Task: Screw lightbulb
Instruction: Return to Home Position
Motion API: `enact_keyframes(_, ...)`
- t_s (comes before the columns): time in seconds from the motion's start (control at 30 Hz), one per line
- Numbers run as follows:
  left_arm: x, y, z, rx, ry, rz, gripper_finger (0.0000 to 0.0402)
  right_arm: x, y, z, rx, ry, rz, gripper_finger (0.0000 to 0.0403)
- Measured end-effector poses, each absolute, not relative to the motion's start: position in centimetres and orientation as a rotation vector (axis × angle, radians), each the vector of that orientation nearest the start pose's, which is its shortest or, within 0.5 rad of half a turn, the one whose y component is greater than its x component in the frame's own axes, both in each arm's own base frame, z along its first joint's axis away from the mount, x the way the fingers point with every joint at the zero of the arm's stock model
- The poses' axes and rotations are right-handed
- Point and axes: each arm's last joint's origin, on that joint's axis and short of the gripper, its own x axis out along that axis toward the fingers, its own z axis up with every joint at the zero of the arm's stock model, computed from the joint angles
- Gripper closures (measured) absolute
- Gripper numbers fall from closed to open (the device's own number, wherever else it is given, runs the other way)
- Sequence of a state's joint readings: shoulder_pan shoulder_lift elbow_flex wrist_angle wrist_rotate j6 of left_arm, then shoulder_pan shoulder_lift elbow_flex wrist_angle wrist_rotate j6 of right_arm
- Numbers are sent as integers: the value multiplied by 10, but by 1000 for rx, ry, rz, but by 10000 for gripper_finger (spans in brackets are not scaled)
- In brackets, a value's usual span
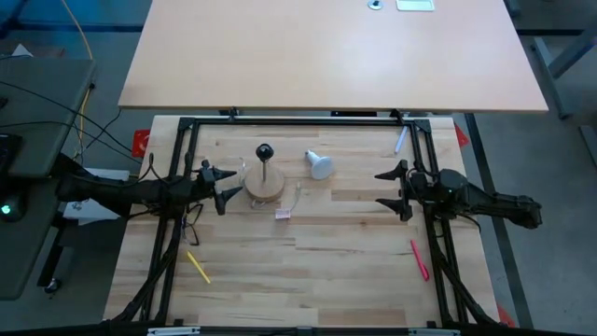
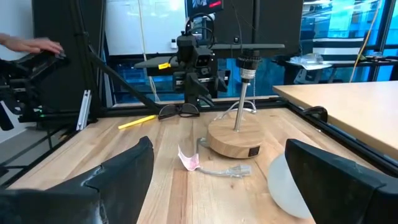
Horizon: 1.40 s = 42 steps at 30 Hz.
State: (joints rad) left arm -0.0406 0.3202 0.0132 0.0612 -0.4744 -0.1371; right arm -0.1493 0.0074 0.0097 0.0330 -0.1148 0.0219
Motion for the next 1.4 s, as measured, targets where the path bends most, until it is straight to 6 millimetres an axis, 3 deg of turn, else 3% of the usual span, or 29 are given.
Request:
enact_keyframes(0.13, 111, 8, 150, -79, 179, 442, 135, 97, -11, 169, 17, -35, -34, 50)
enact_keyframes(0.53, 93, 12, 179, -170, -164, 464, 135, 97, -11, 169, 18, -33, -35, 50)
enact_keyframes(0.63, 95, 9, 173, -120, -87, 395, 135, 97, -11, 168, 18, -24, -35, 50)
enact_keyframes(0.77, 97, 2, 170, -43, -36, 129, 135, 97, -11, 168, 23, -21, -35, 50)
enact_keyframes(0.87, 97, 0, 168, -62, -14, 22, 135, 97, -11, 168, 23, -20, -35, 50)
enact_keyframes(1.4, 98, -1, 167, -85, -3, 16, 135, 97, -11, 168, 23, -20, -36, 50)
